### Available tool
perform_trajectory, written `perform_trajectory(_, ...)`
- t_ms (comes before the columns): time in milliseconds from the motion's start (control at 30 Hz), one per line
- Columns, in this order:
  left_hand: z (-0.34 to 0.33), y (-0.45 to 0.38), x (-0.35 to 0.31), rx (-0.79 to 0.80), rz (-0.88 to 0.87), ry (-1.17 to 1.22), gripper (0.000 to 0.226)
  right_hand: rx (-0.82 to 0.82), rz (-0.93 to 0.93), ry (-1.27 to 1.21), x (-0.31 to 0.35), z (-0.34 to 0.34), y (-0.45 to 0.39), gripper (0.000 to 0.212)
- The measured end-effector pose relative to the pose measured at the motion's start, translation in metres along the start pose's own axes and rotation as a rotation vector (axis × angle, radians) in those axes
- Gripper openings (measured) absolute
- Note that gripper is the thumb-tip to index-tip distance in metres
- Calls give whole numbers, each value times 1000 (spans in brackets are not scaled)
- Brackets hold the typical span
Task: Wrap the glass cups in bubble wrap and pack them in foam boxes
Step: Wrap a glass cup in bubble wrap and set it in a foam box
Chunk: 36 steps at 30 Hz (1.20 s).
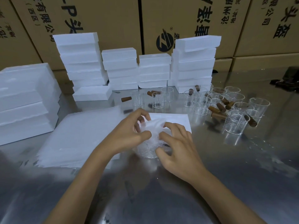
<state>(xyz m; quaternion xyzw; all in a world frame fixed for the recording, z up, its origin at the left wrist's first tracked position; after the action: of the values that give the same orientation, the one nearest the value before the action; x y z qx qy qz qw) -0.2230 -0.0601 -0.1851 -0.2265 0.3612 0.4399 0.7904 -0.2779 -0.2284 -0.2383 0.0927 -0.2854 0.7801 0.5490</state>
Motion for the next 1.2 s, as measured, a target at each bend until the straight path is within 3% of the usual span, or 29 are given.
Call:
perform_trajectory(133, 0, 3, 1, 50, -82, -158, 10, -29, -18, -75, 4, -1, -1, 36)
perform_trajectory(233, -7, 0, 8, 87, -42, -327, 18, -89, 4, -170, 5, 2, 3, 50)
perform_trajectory(333, -11, 0, 10, 190, 11, -344, 24, -22, 32, -90, 5, 0, 5, 39)
perform_trajectory(533, -3, 5, 0, 96, 0, -293, 44, 11, 32, 7, 6, -5, -1, 34)
perform_trajectory(700, -9, 5, 7, 149, 5, -340, 50, -272, -90, -270, -7, 12, -1, 46)
perform_trajectory(800, -7, 3, 7, 78, -28, -317, 43, -359, -264, -311, -25, 20, -3, 42)
perform_trajectory(933, 12, 3, 3, -167, -67, -94, 49, -251, -437, -397, -42, 15, -8, 24)
perform_trajectory(1033, 12, -6, -3, -321, -157, -35, 47, -201, -446, -347, -44, 11, -10, 24)
perform_trajectory(1200, -15, -35, 9, -241, -92, -305, 47, -170, -441, -296, -46, 9, -10, 27)
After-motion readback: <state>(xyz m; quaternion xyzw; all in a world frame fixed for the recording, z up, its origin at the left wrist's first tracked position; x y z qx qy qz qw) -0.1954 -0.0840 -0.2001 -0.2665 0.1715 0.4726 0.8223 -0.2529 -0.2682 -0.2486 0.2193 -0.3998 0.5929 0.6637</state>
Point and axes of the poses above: each hand's wrist, its own y-axis away from the middle knuckle, its own z-axis out of the back of the hand, x = y × z, the point moved 2 cm from there along -y, towards the middle knuckle, and after that the axes turned 11 degrees about x, right-handed, at the moved point
